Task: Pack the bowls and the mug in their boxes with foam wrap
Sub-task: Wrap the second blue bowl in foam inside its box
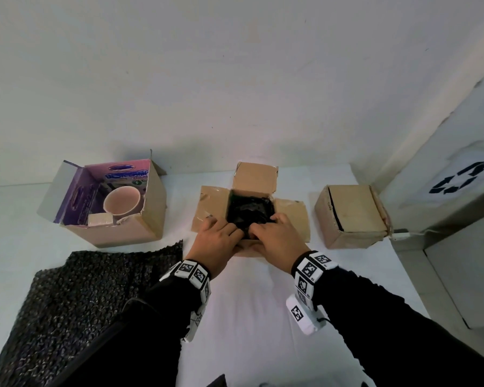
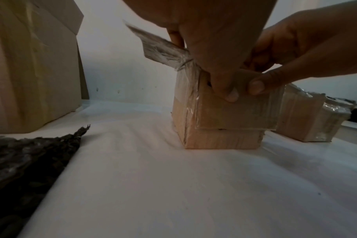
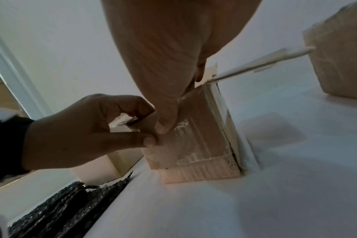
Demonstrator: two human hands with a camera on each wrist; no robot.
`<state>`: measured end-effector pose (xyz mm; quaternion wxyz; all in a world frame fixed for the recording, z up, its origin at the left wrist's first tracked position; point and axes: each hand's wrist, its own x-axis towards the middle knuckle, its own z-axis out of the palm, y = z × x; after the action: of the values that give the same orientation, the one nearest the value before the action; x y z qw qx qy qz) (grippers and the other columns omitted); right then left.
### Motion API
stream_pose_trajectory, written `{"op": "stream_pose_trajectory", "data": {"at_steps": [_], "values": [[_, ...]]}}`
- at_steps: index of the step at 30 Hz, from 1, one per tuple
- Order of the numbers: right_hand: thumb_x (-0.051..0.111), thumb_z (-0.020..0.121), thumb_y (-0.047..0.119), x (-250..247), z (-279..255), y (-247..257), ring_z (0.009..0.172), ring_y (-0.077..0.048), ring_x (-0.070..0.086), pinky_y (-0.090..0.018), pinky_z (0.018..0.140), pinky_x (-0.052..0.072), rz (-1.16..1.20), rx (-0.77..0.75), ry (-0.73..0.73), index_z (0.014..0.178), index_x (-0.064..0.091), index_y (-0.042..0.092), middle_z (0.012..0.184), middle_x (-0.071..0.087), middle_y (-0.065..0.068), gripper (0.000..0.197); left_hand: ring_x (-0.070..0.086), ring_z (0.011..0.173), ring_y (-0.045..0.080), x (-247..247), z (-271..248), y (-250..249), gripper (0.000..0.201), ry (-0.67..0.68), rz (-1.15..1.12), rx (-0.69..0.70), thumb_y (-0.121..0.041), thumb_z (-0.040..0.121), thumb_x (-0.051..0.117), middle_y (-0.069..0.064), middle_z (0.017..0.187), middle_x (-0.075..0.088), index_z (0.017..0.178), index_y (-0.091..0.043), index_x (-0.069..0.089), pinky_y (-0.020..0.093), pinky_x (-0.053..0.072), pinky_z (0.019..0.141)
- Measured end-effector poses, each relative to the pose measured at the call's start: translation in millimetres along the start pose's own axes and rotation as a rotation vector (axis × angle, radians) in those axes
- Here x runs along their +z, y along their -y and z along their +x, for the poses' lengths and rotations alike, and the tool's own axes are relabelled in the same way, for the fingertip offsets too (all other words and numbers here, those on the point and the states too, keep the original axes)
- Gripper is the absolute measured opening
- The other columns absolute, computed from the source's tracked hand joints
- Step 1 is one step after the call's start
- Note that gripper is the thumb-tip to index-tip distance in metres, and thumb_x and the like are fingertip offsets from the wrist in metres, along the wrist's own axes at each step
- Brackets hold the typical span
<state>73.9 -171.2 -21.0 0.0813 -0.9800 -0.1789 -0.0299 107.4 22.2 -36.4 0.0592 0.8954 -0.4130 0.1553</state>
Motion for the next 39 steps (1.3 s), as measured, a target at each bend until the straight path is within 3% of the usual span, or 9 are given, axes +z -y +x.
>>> {"op": "stream_pose_trajectory", "data": {"at_steps": [4,9,13,17,24,28,31,35,39], "values": [[0.073,0.075,0.022,8.6,-1.0,3.1,0.061,-0.017,0.059,-0.035,0.089,0.028,-0.109,-0.027,0.004,0.084,0.055,0.022,0.061,0.060,0.008,0.020,0.055,0.074,0.018,-1.3,-1.0,-1.0,0.013,0.007,0.008,0.002,-0.030,0.091,0.051,-0.008,0.078,0.056,0.097,-0.024,0.061,0.036,0.037,0.087],[0.061,0.080,0.043,-4.6,-4.5,-10.7,0.082,-0.023,0.054,-0.037,0.076,0.029,-0.197,-0.120,-0.090,0.081,0.062,0.022,0.080,0.062,0.004,0.021,0.056,0.074,0.019,-1.9,2.1,-0.5,0.005,0.066,0.024,-0.020,-0.032,0.081,0.066,-0.006,0.078,0.055,0.080,-0.027,0.065,0.037,0.033,0.082],[0.043,0.087,0.051,-13.1,-15.7,-19.8,0.089,-0.024,0.053,-0.042,0.080,0.032,-0.246,-0.084,-0.077,0.078,0.058,0.021,0.072,0.065,0.006,0.035,0.057,0.076,0.019,-3.2,4.5,-1.7,0.007,0.081,0.009,-0.031,-0.033,0.076,0.073,-0.008,0.078,0.058,0.079,-0.028,0.068,0.037,0.031,0.083],[0.040,0.093,0.045,-7.6,-19.2,-16.4,0.102,-0.027,0.056,-0.042,0.081,0.029,-0.284,-0.037,-0.028,0.082,0.055,0.020,0.069,0.067,0.006,0.031,0.056,0.068,0.018,-6.3,6.1,-2.2,0.008,0.069,0.022,-0.009,-0.030,0.076,0.072,-0.009,0.069,0.059,0.074,-0.026,0.065,0.036,0.032,0.084],[0.023,0.089,0.054,-19.9,-16.7,-21.7,0.121,-0.021,0.040,-0.045,0.091,0.022,-0.276,0.032,0.089,0.087,0.063,0.022,0.097,0.066,0.002,0.052,0.055,0.054,0.019,-13.3,7.3,-27.0,0.015,0.186,0.061,-0.048,-0.032,0.077,0.065,-0.006,0.059,0.058,0.066,-0.023,0.061,0.037,0.034,0.088],[0.033,0.081,0.051,-26.8,-15.9,-23.0,0.113,-0.019,0.040,-0.038,0.084,0.020,-0.139,0.135,0.035,0.093,0.067,0.025,0.089,0.063,0.004,0.045,0.063,0.075,0.020,-29.1,17.2,-32.7,0.027,0.378,-0.083,-0.113,-0.043,0.086,0.047,-0.005,0.081,0.068,0.090,-0.024,0.066,0.032,0.044,0.076],[0.046,0.082,0.033,-24.2,-9.6,-17.7,0.101,-0.019,0.045,-0.034,0.082,0.031,-0.007,0.238,-0.073,0.103,0.067,0.023,0.090,0.067,0.004,0.032,0.063,0.081,0.014,-43.4,27.6,-22.7,0.024,0.361,-0.205,-0.134,-0.046,0.088,0.051,-0.010,0.089,0.069,0.099,-0.032,0.067,0.026,0.045,0.061],[0.048,0.087,0.014,-20.5,7.1,2.9,0.102,-0.022,0.052,-0.036,0.078,0.049,0.258,0.322,-0.111,0.114,0.058,0.015,0.113,0.060,-0.003,0.029,0.058,0.092,0.021,-43.5,48.3,7.3,0.017,0.202,-0.332,-0.218,-0.025,0.090,0.055,-0.001,0.101,0.065,0.103,-0.023,0.065,0.034,0.048,0.077],[0.048,0.088,0.008,-16.3,23.8,8.4,0.101,-0.026,0.055,-0.037,0.082,0.050,0.284,0.349,0.003,0.116,0.053,0.008,0.118,0.057,-0.010,0.028,0.055,0.108,0.025,-27.2,62.4,30.2,0.033,0.390,-0.212,-0.208,-0.021,0.090,0.056,0.002,0.122,0.059,0.123,-0.021,0.056,0.037,0.045,0.089]]}}
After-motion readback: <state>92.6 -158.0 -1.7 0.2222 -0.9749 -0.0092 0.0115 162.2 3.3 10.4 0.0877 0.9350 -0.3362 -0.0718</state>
